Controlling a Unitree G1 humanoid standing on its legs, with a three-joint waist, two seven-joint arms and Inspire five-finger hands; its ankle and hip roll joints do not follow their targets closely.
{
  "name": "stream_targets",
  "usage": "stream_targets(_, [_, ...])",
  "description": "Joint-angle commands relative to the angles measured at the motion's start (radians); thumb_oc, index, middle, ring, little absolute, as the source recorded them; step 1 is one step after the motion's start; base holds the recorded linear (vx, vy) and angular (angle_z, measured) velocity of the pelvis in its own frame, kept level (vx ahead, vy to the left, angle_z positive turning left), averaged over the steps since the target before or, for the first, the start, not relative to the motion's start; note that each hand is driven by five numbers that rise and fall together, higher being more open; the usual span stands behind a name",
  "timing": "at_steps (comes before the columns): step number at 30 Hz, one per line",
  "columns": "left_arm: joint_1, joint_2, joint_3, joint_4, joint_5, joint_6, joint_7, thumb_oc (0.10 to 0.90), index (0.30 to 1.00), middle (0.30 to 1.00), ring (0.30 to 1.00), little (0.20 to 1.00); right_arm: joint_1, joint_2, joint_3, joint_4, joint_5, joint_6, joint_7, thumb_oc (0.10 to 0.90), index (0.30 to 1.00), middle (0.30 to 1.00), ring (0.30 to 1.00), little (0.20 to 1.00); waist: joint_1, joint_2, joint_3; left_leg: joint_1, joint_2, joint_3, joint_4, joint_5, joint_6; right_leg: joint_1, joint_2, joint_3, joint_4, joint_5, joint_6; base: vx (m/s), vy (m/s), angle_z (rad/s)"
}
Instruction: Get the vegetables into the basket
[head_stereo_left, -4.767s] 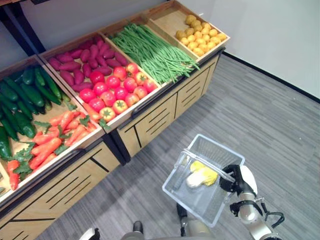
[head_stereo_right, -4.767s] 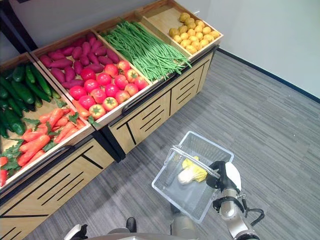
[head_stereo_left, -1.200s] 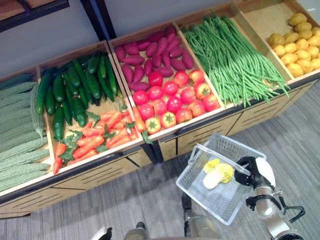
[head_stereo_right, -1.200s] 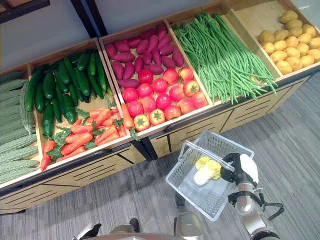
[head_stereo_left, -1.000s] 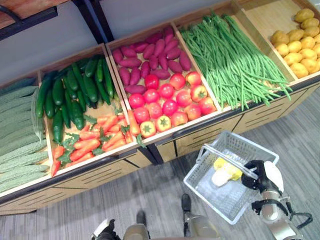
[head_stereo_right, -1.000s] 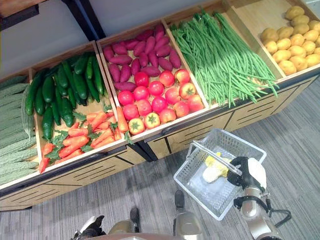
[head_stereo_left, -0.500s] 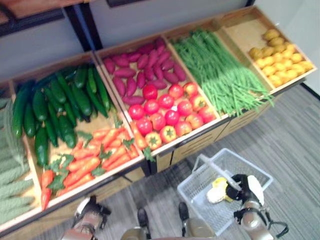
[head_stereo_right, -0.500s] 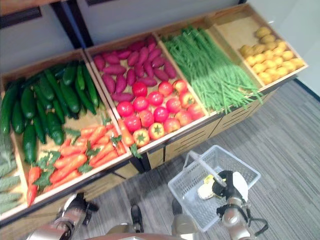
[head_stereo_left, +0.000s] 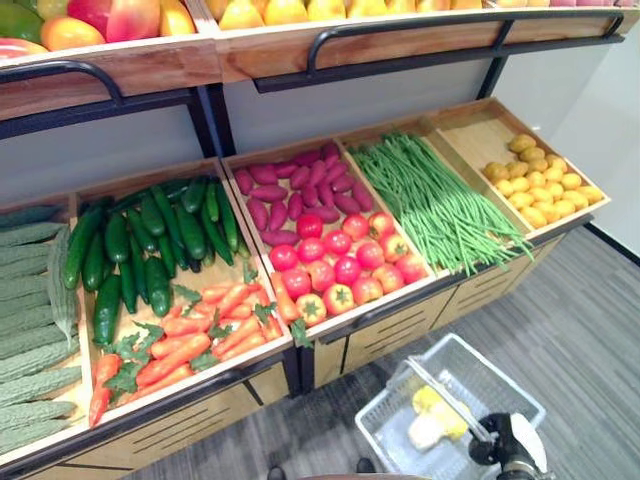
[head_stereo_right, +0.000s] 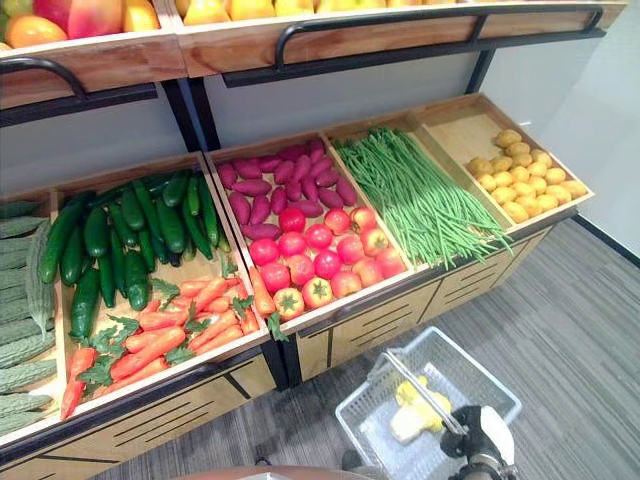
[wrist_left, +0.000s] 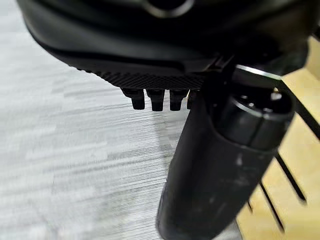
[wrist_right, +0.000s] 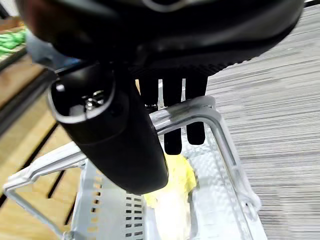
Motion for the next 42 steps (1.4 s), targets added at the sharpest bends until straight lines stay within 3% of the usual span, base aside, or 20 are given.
stream_targets(1, [-0.021, 0.165, 0.149, 0.03, -0.197, -0.004, 0.088, 0.9, 1.0, 1.0, 1.0, 1.0, -0.072, -0.072, -0.071, -0.082, 0.059, -0.061, -0.073, 0.4, 0.3, 0.3, 0.3, 0.3, 0.014, -0.033, 0.033, 0.034, 0.06, -0.031, 0.008, -0.03, -0.055, -0.044, -0.122, -0.01, 0.014, 0.061, 0.095, -0.03, 0.005, 0.14])
stream_targets(3, [-0.005, 0.112, 0.191, 0.047, -0.326, -0.082, 0.165, 0.9, 1.0, 1.0, 1.0, 1.0, -0.086, -0.073, -0.051, -0.057, 0.045, -0.064, -0.083, 0.4, 0.3, 0.3, 0.3, 0.3, 0.008, -0.024, 0.023, 0.031, 0.06, -0.033, 0.008, -0.027, -0.056, -0.047, -0.124, -0.013, 0.014, 0.065, 0.093, -0.02, 0.007, 0.16])
stream_targets(4, [0.003, 0.117, 0.214, 0.073, -0.345, -0.082, 0.17, 0.9, 1.0, 1.0, 1.0, 1.0, -0.095, -0.073, -0.041, -0.029, 0.042, -0.064, -0.079, 0.4, 0.3, 0.3, 0.3, 0.3, 0.007, -0.023, 0.02, 0.032, 0.061, -0.031, 0.008, -0.028, -0.057, -0.047, -0.123, -0.014, 0.013, 0.066, 0.093, 0.01, -0.004, 0.09])
stream_targets(8, [0.027, 0.243, 0.331, 0.146, -0.366, -0.099, 0.258, 0.9, 1.0, 1.0, 1.0, 1.0, -0.091, -0.067, -0.032, 0.04, 0.064, -0.073, -0.076, 0.4, 0.3, 0.3, 0.3, 0.3, 0.017, -0.02, 0.01, 0.038, 0.063, -0.033, 0.008, -0.029, -0.062, -0.039, -0.122, -0.021, 0.009, 0.063, 0.091, 0.0, -0.009, -0.04])
stream_targets(9, [0.03, 0.269, 0.363, 0.086, -0.41, -0.154, 0.323, 0.9, 1.0, 1.0, 1.0, 1.0, -0.086, -0.063, -0.033, 0.085, 0.068, -0.078, -0.088, 0.4, 0.3, 0.3, 0.3, 0.3, 0.021, -0.019, 0.009, 0.037, 0.063, -0.037, 0.008, -0.028, -0.063, -0.035, -0.121, -0.025, 0.008, 0.061, 0.091, -0.02, -0.012, 0.03])
stream_targets(10, [0.038, 0.276, 0.357, 0.074, -0.403, -0.148, 0.323, 0.9, 1.0, 1.0, 1.0, 1.0, -0.092, -0.061, -0.037, 0.114, 0.08, -0.083, -0.086, 0.4, 0.3, 0.3, 0.3, 0.3, 0.024, -0.015, 0.009, 0.035, 0.063, -0.041, 0.008, -0.027, -0.063, -0.035, -0.122, -0.03, 0.009, 0.061, 0.092, -0.03, -0.004, 0.08])
stream_targets(13, [0.069, 0.328, 0.317, -0.083, -0.297, -0.186, 0.372, 0.9, 1.0, 1.0, 1.0, 1.0, -0.107, -0.073, -0.047, 0.163, 0.083, -0.09, -0.098, 0.4, 0.3, 0.3, 0.3, 0.3, 0.027, -0.006, 0.015, 0.03, 0.063, -0.053, 0.008, -0.021, -0.063, -0.036, -0.123, -0.039, 0.012, 0.06, 0.093, -0.04, 0.002, 0.2])
stream_targets(14, [0.084, 0.354, 0.272, -0.323, -0.155, -0.204, 0.461, 0.9, 1.0, 1.0, 1.0, 1.0, -0.1, -0.065, -0.058, 0.174, 0.076, -0.098, -0.115, 0.4, 0.3, 0.3, 0.3, 0.3, 0.029, -0.007, 0.019, 0.03, 0.062, -0.059, 0.008, -0.02, -0.064, -0.033, -0.125, -0.044, 0.013, 0.058, 0.096, -0.02, -0.003, 0.09])
stream_targets(15, [0.093, 0.357, 0.262, -0.454, -0.089, -0.2, 0.495, 0.9, 1.0, 1.0, 1.0, 1.0, -0.098, -0.06, -0.066, 0.176, 0.074, -0.098, -0.12, 0.4, 0.3, 0.3, 0.3, 0.3, 0.032, -0.009, 0.017, 0.027, 0.061, -0.063, 0.008, -0.02, -0.063, -0.034, -0.125, -0.044, 0.014, 0.057, 0.098, -0.02, -0.015, 0.12])
stream_targets(16, [0.096, 0.383, 0.201, -0.67, 0.091, -0.18, 0.553, 0.9, 1.0, 1.0, 1.0, 1.0, -0.095, -0.049, -0.086, 0.183, 0.073, -0.099, -0.128, 0.4, 0.3, 0.3, 0.3, 0.3, 0.034, -0.014, 0.017, 0.025, 0.061, -0.07, 0.008, -0.02, -0.063, -0.033, -0.127, -0.051, 0.015, 0.054, 0.099, -0.01, -0.019, 0.18])
stream_targets(19, [0.084, 0.389, 0.166, -0.843, 0.255, -0.131, 0.582, 0.9, 1.0, 1.0, 1.0, 1.0, -0.089, -0.043, -0.12, 0.185, 0.075, -0.097, -0.134, 0.4, 0.3, 0.3, 0.3, 0.3, 0.034, -0.025, 0.018, 0.021, 0.061, -0.075, 0.008, -0.02, -0.063, -0.03, -0.131, -0.056, 0.016, 0.051, 0.101, -0.01, -0.018, 0.2])
stream_targets(22, [0.03, 0.407, 0.077, -0.915, 0.36, -0.113, 0.519, 0.9, 1.0, 1.0, 1.0, 1.0, -0.095, -0.058, -0.127, 0.174, 0.071, -0.083, -0.133, 0.4, 0.3, 0.3, 0.3, 0.3, 0.024, -0.025, 0.022, 0.023, 0.059, -0.068, 0.008, -0.023, -0.062, -0.029, -0.133, -0.054, 0.012, 0.056, 0.102, -0.01, 0.002, -0.07])
stream_targets(25, [-0.007, 0.449, -0.026, -1.002, 0.409, -0.158, 0.392, 0.9, 1.0, 1.0, 1.0, 1.0, -0.101, -0.075, -0.12, 0.129, 0.061, -0.075, -0.123, 0.4, 0.3, 0.3, 0.3, 0.3, 0.01, -0.021, 0.025, 0.026, 0.058, -0.061, 0.008, -0.024, -0.061, -0.032, -0.135, -0.045, 0.011, 0.061, 0.104, -0.01, 0.018, -0.05])
stream_targets(27, [-0.037, 0.495, -0.115, -1.041, 0.399, -0.202, 0.272, 0.9, 1.0, 1.0, 1.0, 1.0, -0.112, -0.092, -0.112, 0.083, 0.053, -0.072, -0.11, 0.4, 0.3, 0.3, 0.3, 0.3, -0.005, -0.015, 0.028, 0.032, 0.057, -0.052, 0.008, -0.025, -0.061, -0.033, -0.136, -0.038, 0.01, 0.067, 0.106, -0.01, 0.028, -0.08])
stream_targets(29, [-0.044, 0.505, -0.128, -1.029, 0.382, -0.216, 0.244, 0.9, 1.0, 1.0, 1.0, 1.0, -0.11, -0.096, -0.112, 0.064, 0.049, -0.072, -0.104, 0.4, 0.3, 0.3, 0.3, 0.3, -0.007, -0.014, 0.028, 0.036, 0.057, -0.049, 0.008, -0.026, -0.061, -0.035, -0.137, -0.034, 0.011, 0.068, 0.106, 0.0, 0.025, -0.18])
stream_targets(30, [-0.072, 0.529, -0.197, -1.057, 0.295, -0.263, 0.111, 0.9, 1.0, 1.0, 1.0, 1.0, -0.118, -0.108, -0.099, 0.019, 0.032, -0.065, -0.078, 0.4, 0.3, 0.3, 0.3, 0.3, -0.022, -0.011, 0.025, 0.044, 0.056, -0.034, 0.008, -0.031, -0.06, -0.04, -0.136, -0.02, 0.01, 0.073, 0.107, 0.01, 0.032, -0.16])
stream_targets(35, [-0.118, 0.531, -0.249, -1.031, 0.122, -0.299, -0.028, 0.9, 1.0, 1.0, 1.0, 1.0, -0.112, -0.107, -0.088, -0.025, 0.02, -0.066, -0.037, 0.4, 0.3, 0.3, 0.3, 0.3, -0.038, -0.009, 0.022, 0.052, 0.058, -0.019, 0.008, -0.033, -0.061, -0.044, -0.134, -0.008, 0.008, 0.077, 0.107, 0.01, 0.017, -0.13])
stream_targets(42, [-0.126, 0.539, -0.293, -1.065, 0.068, -0.307, -0.14, 0.9, 1.0, 1.0, 1.0, 1.0, -0.103, -0.106, -0.088, -0.037, 0.003, -0.063, -0.011, 0.4, 0.3, 0.3, 0.3, 0.3, -0.045, -0.011, 0.021, 0.056, 0.059, -0.011, 0.008, -0.036, -0.061, -0.047, -0.131, 0.002, 0.007, 0.08, 0.106, 0.0, 0.002, -0.03])
